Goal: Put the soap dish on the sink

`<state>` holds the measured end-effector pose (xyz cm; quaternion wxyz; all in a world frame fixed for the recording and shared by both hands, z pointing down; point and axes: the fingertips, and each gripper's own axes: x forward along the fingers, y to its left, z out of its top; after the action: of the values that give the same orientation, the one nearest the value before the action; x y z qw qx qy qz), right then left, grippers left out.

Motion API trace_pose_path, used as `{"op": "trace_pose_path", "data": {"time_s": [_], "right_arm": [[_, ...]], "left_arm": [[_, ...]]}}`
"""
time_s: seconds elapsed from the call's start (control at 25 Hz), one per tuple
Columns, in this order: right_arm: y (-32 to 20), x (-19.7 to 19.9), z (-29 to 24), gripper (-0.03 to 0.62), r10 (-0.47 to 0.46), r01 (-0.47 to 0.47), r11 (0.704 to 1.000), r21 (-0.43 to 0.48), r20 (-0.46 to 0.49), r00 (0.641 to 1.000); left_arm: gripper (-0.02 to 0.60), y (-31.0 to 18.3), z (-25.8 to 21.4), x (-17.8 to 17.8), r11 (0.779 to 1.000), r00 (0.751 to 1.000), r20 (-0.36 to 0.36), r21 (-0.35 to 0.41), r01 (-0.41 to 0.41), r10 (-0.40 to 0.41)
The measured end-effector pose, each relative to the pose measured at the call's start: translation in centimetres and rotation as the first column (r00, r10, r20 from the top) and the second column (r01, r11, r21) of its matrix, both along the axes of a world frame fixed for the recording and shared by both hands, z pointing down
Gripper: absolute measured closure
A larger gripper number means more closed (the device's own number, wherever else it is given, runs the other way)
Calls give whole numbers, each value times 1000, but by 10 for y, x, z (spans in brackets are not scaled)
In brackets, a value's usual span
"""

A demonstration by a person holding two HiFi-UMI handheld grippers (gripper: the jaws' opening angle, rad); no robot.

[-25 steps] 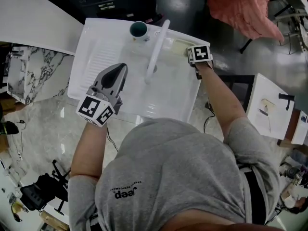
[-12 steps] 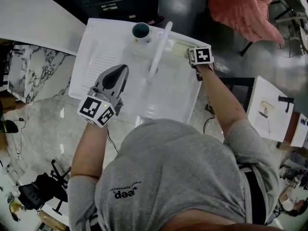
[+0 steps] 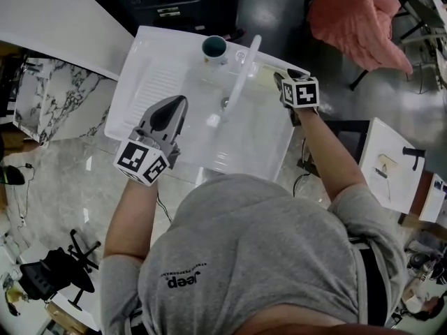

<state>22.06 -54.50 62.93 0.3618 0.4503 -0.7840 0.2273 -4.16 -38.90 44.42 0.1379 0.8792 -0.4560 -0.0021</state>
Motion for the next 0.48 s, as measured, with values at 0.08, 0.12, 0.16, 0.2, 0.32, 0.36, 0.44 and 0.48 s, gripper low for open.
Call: {"op": "trace_pose_path", "data": {"time_s": [0.08, 0.12, 0.16, 0.2, 0.32, 0.36, 0.44, 0.48], "right_arm": [[11, -16, -12, 358, -73, 73, 997, 27, 16, 997], [17, -23, -16, 360, -105, 104, 994, 34, 21, 994], [23, -30, -18, 365, -128, 127, 991, 35, 26, 991], [30, -35, -18, 369, -141, 141, 990, 25, 32, 989], [59, -43, -5, 378, -160, 161, 986, -38, 42, 986], [71, -45, -1, 382, -166, 168, 984, -56, 41, 985], [95, -48, 6, 382, -175, 178, 980, -85, 38, 984], [106, -49, 10, 384, -175, 178, 979, -97, 38, 984]], "left_arm": [[568, 7, -2, -6, 1000, 1000, -5, 8, 24, -24], [568, 10, -3, -10, 999, 999, -7, 11, 37, -37], [568, 15, -5, -15, 999, 999, -9, 14, 50, -50], [568, 19, -5, -20, 998, 998, -10, 15, 63, -63], [568, 37, -8, -36, 995, 996, -10, 24, 93, -93], [568, 43, -8, -41, 994, 995, -11, 27, 103, -103], [568, 59, -10, -53, 992, 992, -13, 34, 124, -124], [568, 68, -10, -59, 991, 991, -13, 35, 133, -132]]}}
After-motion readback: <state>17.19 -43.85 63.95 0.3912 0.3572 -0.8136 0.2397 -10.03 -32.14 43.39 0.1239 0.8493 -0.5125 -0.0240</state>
